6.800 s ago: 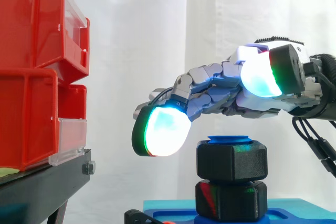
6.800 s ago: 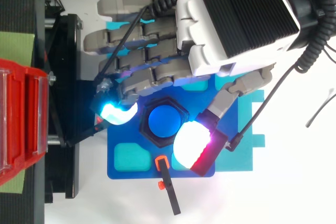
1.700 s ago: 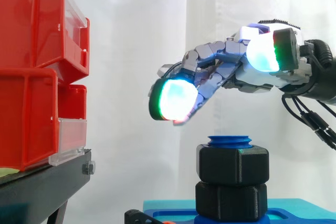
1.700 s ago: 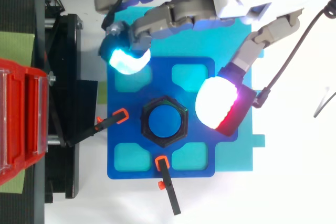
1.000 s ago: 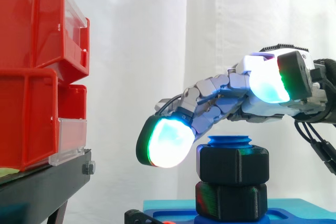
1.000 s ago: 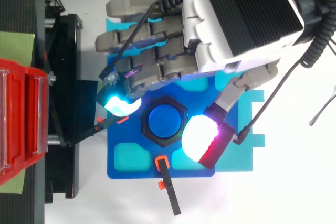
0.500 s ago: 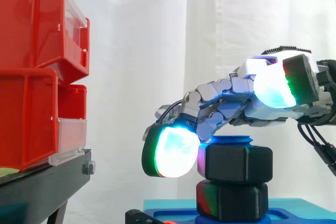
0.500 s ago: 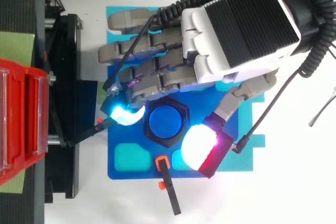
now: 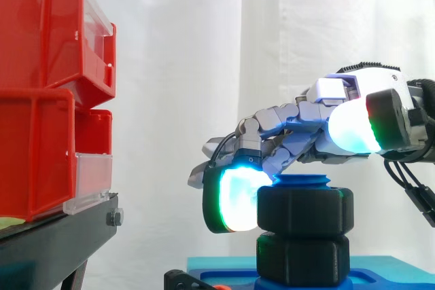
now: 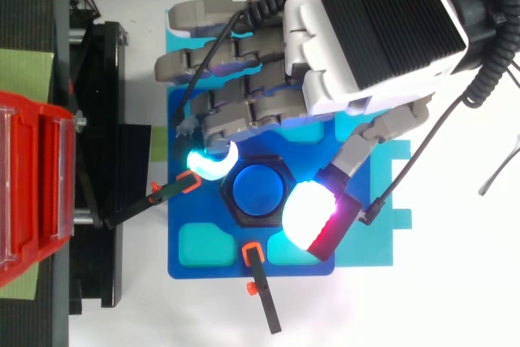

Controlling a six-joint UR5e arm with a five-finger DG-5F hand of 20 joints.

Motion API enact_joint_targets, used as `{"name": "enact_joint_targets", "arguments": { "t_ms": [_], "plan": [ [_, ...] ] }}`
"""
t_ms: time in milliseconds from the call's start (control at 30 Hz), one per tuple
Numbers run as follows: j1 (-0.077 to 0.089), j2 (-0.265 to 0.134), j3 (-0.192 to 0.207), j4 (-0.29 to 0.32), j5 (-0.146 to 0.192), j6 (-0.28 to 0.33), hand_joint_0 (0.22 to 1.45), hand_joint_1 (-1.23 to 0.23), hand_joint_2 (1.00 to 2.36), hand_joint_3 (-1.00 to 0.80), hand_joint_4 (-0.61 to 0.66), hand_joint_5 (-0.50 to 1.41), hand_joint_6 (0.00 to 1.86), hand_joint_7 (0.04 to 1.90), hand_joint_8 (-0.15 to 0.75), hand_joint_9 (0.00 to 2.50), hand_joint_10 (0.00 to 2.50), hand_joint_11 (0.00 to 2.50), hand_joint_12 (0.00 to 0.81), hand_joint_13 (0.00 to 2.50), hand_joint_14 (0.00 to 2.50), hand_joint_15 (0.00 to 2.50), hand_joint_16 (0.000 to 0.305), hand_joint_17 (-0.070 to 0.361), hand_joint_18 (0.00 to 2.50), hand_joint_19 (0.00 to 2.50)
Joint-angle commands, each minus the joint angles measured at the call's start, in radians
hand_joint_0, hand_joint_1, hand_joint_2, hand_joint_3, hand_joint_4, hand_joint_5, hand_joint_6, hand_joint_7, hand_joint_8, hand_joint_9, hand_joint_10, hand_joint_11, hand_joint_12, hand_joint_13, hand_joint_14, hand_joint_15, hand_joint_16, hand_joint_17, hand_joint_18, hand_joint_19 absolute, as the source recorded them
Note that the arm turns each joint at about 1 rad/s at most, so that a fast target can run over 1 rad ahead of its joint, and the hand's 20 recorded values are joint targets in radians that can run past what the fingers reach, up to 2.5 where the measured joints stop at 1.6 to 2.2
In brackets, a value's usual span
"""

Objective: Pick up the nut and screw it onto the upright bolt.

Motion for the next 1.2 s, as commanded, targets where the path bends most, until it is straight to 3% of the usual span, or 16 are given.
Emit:
{"name": "enact_joint_targets", "arguments": {
  "t_ms": [0,300,500,667,767,933,1000,1167],
  "plan": [
    [-0.002,0.0,0.0,0.002,-0.001,0.0,0.51,-0.23,1.0,-0.5,0.23,-0.03,0.5,1.34,0.287,0.76,0.0,0.0,0.279,0.3,0.0,0.0,0.03,0.067,0.0,0.0],
    [-0.015,0.0,0.0,0.009,-0.03,0.0,0.53,-0.25,1.0,-0.5,0.07,0.05,0.5,1.4,0.222,1.14,0.0,0.0,0.213,0.56,0.0,0.0,0.019,0.043,0.2,0.0],
    [-0.016,0.0,0.011,0.068,-0.04,0.0,0.53,-0.25,1.0,-0.5,0.05,0.07,0.52,1.39,0.234,1.25,0.0,0.0,0.196,0.65,0.0,0.0,0.017,0.038,0.3,0.0],
    [-0.019,0.0,0.015,0.081,-0.046,0.002,0.53,-0.26,1.0,-0.5,0.06,0.07,0.52,1.39,0.217,1.31,0.0,0.0,0.182,0.69,0.0,0.0,0.016,0.035,0.35,0.0],
    [-0.03,0.0,0.015,0.087,-0.059,0.002,0.53,-0.26,1.0,-0.5,0.06,0.07,0.5,1.42,0.208,1.3,0.0,0.0,0.167,0.69,0.0,0.0,0.015,0.034,0.36,0.0],
    [-0.045,0.0,0.023,0.101,-0.081,0.002,0.52,-0.23,1.0,-0.5,0.23,-0.02,0.5,1.13,0.253,1.13,0.0,0.0,0.206,0.62,0.0,0.0,0.019,0.043,0.28,0.0],
    [-0.053,0.0,0.051,0.101,-0.099,0.002,0.51,-0.22,1.0,-0.5,0.27,-0.05,0.5,1.01,0.263,1.05,0.0,0.0,0.222,0.56,0.0,0.0,0.022,0.048,0.22,0.0],
    [-0.054,0.0,0.052,0.107,-0.101,-0.002,0.5,-0.21,1.0,-0.5,0.17,-0.15,0.5,0.78,0.209,0.78,0.0,0.0,0.223,0.42,0.0,0.0,0.023,0.052,0.08,0.0]
  ]
}}
